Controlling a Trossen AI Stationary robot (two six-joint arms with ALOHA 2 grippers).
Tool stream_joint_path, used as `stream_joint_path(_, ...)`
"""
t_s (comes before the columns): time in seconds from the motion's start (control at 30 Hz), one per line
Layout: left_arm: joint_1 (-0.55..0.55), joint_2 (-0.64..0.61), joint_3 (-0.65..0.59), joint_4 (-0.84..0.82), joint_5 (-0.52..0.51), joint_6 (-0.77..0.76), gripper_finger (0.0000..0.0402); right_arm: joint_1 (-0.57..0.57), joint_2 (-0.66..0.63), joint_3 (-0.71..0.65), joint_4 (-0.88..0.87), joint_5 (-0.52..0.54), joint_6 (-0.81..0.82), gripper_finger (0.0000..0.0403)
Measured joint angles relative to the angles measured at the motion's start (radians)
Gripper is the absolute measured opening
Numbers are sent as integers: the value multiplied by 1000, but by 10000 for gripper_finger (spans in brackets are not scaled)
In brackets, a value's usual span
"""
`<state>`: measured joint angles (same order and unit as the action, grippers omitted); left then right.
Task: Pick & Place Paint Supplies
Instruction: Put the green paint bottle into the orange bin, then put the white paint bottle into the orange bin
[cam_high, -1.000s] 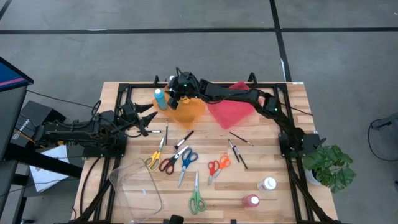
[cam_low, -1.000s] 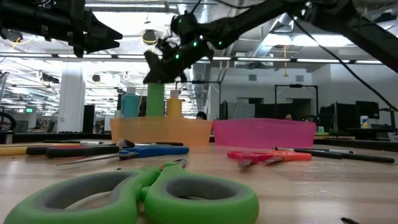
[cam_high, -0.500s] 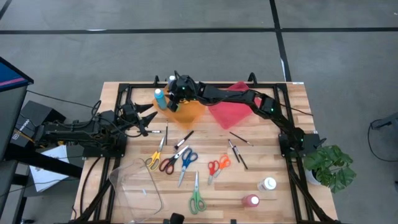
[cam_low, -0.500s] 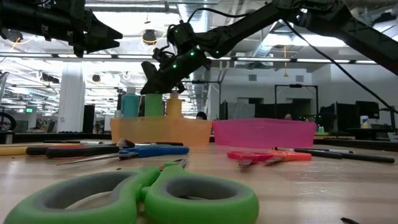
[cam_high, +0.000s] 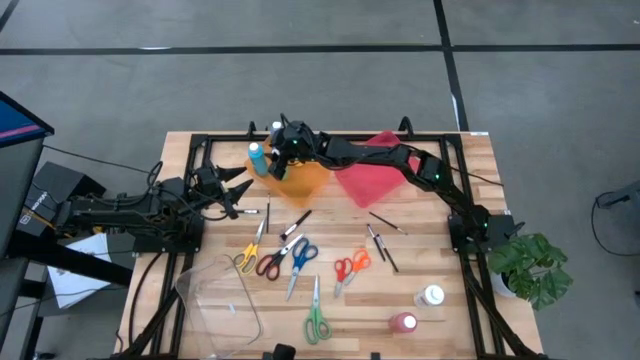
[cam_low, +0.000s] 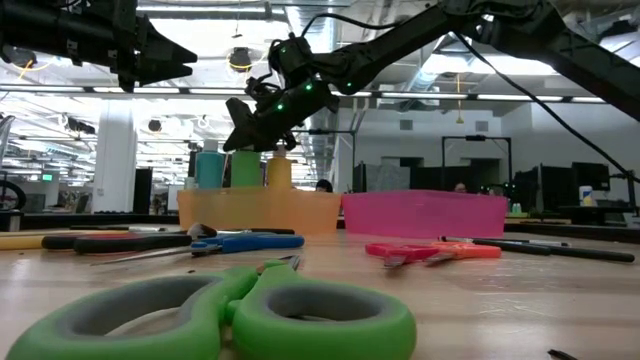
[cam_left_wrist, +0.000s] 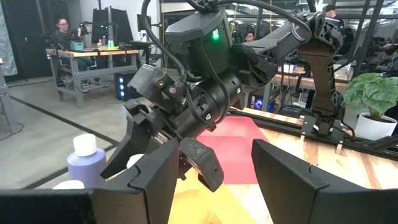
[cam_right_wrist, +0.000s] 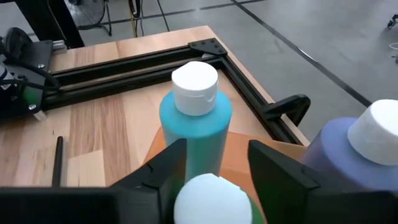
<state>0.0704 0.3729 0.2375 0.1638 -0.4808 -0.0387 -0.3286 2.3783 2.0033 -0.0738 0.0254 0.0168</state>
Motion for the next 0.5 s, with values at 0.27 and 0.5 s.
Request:
stream_joint_path(0.27,0,0,0,-5,0,-3,200,4,-8,51,-48,-3,-17,255)
stream_joint_path(0.5,0,0,0,-8,0,-3,200,28,-8,286,-334,-53,-56,271)
